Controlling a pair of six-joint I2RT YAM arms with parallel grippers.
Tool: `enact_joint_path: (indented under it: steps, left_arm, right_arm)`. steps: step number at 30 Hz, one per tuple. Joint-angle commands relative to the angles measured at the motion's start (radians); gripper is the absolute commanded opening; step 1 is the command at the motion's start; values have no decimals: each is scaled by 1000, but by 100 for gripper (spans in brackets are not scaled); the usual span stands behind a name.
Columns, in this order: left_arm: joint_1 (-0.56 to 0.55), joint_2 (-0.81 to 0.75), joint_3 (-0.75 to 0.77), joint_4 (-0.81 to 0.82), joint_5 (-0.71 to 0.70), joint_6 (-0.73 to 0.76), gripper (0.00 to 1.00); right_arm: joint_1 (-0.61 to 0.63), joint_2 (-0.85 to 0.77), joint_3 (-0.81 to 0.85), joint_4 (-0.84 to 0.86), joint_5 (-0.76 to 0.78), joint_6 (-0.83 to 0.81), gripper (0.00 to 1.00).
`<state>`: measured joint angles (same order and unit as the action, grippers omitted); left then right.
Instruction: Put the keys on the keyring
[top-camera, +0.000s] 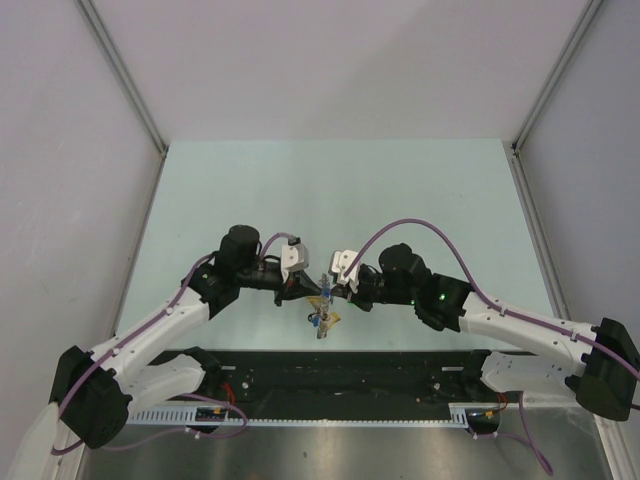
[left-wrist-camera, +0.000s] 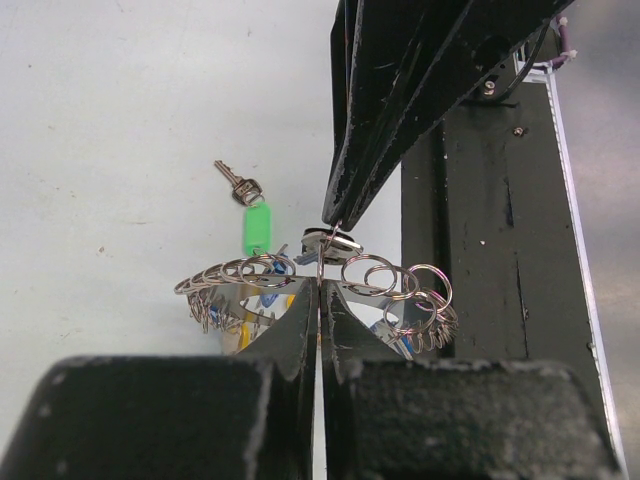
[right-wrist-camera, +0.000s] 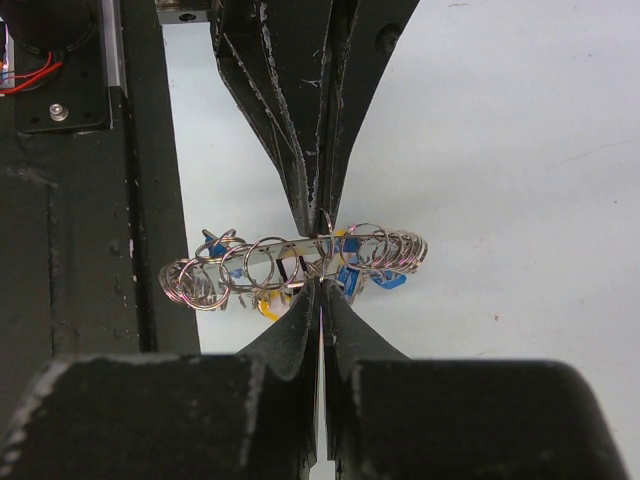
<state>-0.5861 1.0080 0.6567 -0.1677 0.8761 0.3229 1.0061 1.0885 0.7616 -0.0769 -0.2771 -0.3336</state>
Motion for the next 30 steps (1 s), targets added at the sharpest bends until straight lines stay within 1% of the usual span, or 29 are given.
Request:
enact_joint_path:
  steps: [1, 9, 30]
  left_arm:
    - [5, -5, 50, 33, 58, 18, 0]
    - [5, -12, 46, 39, 29, 16, 0]
    - [2, -11, 47, 25, 47, 36, 0]
  right_arm:
    - [6, -4, 44, 40, 10, 4, 0]
    - [6, -18, 44, 25, 30, 2, 0]
    - [6, -3, 51, 35, -2, 10, 0]
